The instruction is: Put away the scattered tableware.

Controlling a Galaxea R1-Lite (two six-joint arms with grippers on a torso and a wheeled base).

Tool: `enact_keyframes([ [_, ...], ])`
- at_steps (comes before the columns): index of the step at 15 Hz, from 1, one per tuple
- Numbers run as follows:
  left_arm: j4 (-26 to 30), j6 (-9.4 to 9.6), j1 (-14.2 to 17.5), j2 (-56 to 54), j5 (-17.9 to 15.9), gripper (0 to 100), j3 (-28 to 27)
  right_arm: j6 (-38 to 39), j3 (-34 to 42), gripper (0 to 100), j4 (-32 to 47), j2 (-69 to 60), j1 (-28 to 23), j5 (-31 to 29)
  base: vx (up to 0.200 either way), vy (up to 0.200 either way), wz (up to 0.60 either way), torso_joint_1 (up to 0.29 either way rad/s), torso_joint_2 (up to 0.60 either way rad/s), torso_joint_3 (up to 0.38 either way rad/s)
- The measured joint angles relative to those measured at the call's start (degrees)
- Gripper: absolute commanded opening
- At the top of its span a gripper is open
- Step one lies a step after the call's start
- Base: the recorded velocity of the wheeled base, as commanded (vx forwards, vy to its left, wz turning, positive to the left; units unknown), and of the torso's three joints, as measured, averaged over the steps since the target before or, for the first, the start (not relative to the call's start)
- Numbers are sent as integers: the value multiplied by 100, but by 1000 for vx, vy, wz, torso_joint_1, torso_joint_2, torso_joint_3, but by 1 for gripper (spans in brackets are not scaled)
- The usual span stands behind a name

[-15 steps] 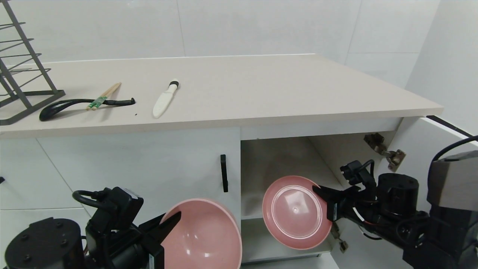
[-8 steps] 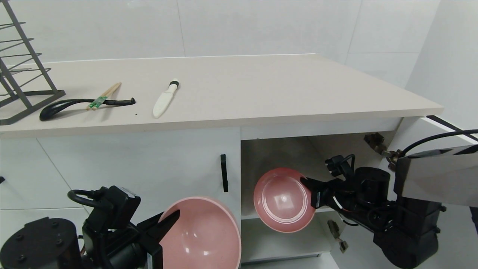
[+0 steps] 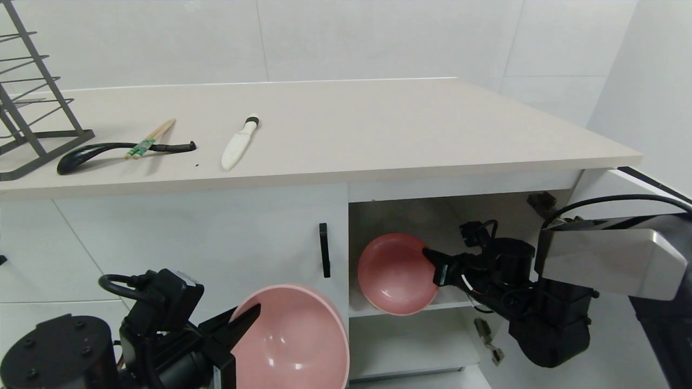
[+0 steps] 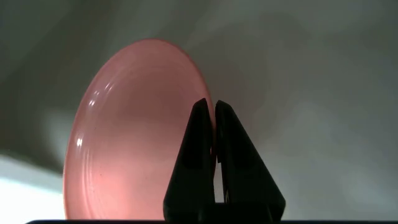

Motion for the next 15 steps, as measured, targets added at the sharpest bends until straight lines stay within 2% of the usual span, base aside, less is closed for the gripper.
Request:
enact_keyframes([
  [6,-9,1,0,29,0,0,-2,223,-584,0,2,591,-68,-2,0,0,0,0,0,0],
  [11,-57,1,0,5,0,0,-7,863,-827,0,5,836,-74,-7,0,0,0,0,0,0],
  [15,-52,-7,0,5,0,0,-5,909,-968,0,2,1013,-85,-24,0,0,0,0,0,0],
])
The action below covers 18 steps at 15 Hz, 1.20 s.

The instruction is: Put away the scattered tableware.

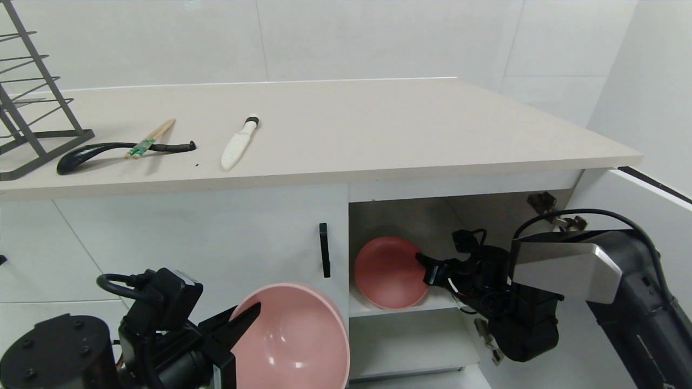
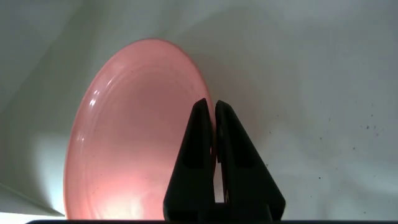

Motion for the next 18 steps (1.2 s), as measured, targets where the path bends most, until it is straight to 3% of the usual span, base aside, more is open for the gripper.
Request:
enact_keyframes([
  [3,9,-2,0,17,0,0,2,13,-232,0,0,151,39,-380,0,0,0,0,0,0],
  [11,17,-2,0,30,0,0,0,16,-424,0,0,269,52,-475,0,0,0,0,0,0],
  [12,17,0,0,33,1,0,0,17,-450,100,0,276,56,-541,0,0,0,0,0,0],
  [18,15,-2,0,33,0,0,2,-112,-691,100,2,341,-9,-813,0,0,0,0,0,0],
])
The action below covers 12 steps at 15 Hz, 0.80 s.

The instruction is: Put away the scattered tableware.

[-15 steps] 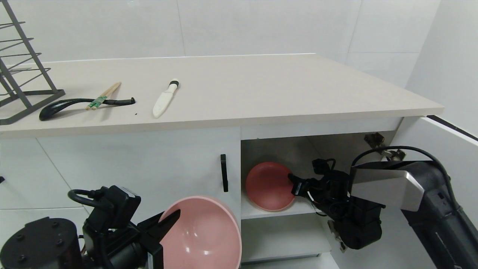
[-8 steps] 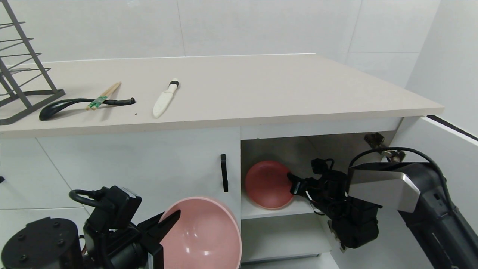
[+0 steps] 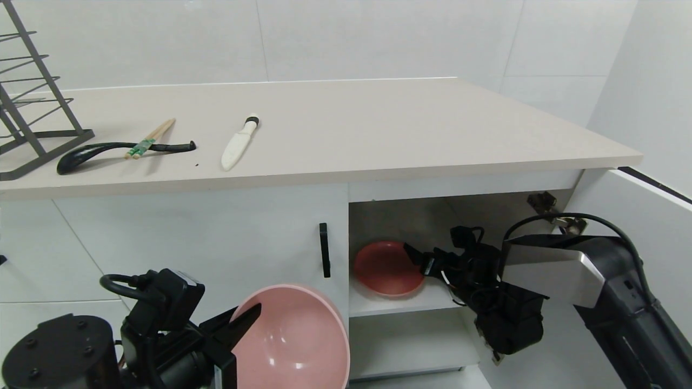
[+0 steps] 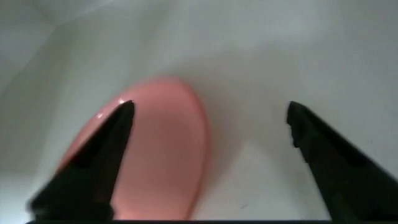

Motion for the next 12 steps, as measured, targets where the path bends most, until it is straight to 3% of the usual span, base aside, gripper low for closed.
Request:
enact_keyframes([
  [4,-24,10,-48,-5,-5,0,-5,-343,482,100,-7,-452,39,-141,0,0,0,0,0,0],
  [9,-417,100,-747,99,-32,0,-13,-1000,2754,100,-5,-2087,612,-278,0,0,0,0,0,0],
  [12,-939,108,-1036,524,-32,0,-124,-1404,3491,100,0,-2778,866,-1058,0,0,0,0,0,0],
])
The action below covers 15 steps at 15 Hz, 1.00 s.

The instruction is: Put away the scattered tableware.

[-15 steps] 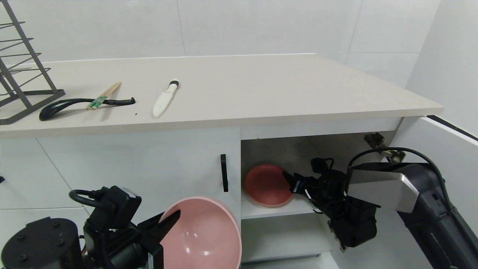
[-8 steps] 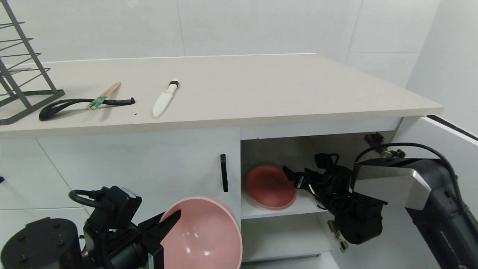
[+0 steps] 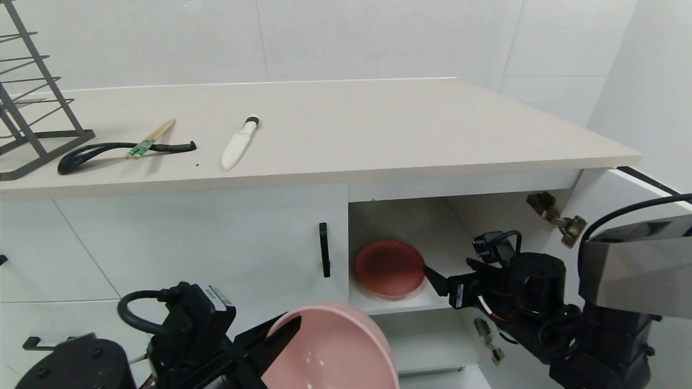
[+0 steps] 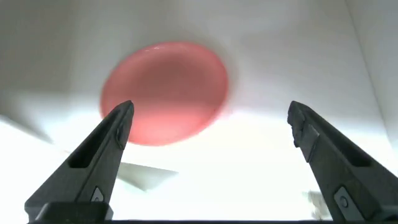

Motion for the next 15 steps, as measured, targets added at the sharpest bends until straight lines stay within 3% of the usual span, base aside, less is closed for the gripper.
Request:
enact_keyframes([
  [3,-567,148,-111,798,11,0,-145,-11,480,100,-2,-533,157,-54,0,0,0,0,0,0],
  [6,-670,539,-310,1408,18,0,-523,-55,841,100,-2,-1247,238,-49,0,0,0,0,0,0],
  [9,-679,970,-306,1930,33,0,-1203,-180,1167,100,-2,-1886,257,-46,0,0,0,0,0,0],
  [13,-674,1128,-194,2575,35,0,-1893,-207,1304,100,0,-2294,257,-46,0,0,0,0,0,0],
  [15,-677,1529,-83,2966,43,0,-2400,-293,1363,100,-2,-2369,246,-45,0,0,0,0,0,0],
])
